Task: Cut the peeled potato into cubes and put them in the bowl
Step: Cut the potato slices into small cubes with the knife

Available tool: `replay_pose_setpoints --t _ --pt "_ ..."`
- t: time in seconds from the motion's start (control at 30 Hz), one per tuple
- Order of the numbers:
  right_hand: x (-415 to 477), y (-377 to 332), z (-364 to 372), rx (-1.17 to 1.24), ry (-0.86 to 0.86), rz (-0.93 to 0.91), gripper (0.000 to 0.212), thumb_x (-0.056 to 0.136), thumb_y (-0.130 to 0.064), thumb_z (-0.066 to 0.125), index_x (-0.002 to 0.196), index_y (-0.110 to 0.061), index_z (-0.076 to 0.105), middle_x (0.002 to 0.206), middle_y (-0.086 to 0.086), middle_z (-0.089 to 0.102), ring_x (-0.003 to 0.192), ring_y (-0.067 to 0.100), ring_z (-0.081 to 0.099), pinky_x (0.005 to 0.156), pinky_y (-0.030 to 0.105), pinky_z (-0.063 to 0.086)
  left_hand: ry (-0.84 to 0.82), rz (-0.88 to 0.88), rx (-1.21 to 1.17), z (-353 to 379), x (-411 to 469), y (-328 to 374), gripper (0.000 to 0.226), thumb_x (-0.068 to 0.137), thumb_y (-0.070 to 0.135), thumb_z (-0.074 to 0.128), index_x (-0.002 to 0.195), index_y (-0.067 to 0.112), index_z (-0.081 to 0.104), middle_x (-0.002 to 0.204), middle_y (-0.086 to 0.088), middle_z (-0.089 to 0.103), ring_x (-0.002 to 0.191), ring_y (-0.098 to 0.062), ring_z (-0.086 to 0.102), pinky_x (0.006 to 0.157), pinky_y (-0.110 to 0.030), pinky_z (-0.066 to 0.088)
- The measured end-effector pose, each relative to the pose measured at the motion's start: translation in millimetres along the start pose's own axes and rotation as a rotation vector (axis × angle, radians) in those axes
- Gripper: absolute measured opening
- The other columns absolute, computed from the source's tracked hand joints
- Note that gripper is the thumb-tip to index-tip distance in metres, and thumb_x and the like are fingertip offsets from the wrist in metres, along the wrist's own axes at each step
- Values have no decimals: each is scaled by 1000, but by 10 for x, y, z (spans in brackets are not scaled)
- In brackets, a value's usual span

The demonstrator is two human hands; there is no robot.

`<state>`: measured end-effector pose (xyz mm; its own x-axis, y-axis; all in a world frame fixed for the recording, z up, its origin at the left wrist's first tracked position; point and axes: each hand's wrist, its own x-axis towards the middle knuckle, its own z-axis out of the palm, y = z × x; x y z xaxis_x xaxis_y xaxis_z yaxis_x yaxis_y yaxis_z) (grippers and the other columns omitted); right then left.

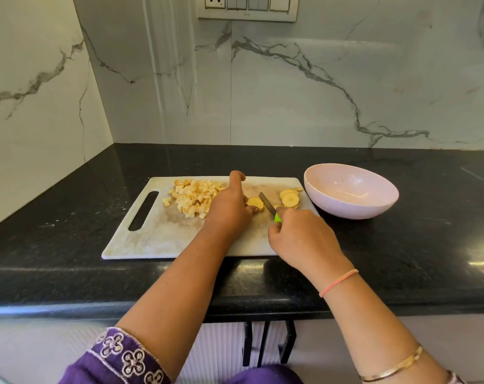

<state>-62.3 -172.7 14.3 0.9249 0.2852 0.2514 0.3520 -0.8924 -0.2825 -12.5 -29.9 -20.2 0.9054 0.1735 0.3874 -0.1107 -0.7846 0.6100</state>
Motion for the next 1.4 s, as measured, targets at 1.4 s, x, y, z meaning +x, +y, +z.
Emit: replay_pose_setpoints --t 1.4 --pt "11 -71 160 50 50 56 20 96 -27 39 98 -12 53 80 2 49 79 23 54 61 29 37 -86 -5 140 14 77 -49 41 90 26 62 128 9 58 122 -7 64 110 -21 58 92 -29 46"
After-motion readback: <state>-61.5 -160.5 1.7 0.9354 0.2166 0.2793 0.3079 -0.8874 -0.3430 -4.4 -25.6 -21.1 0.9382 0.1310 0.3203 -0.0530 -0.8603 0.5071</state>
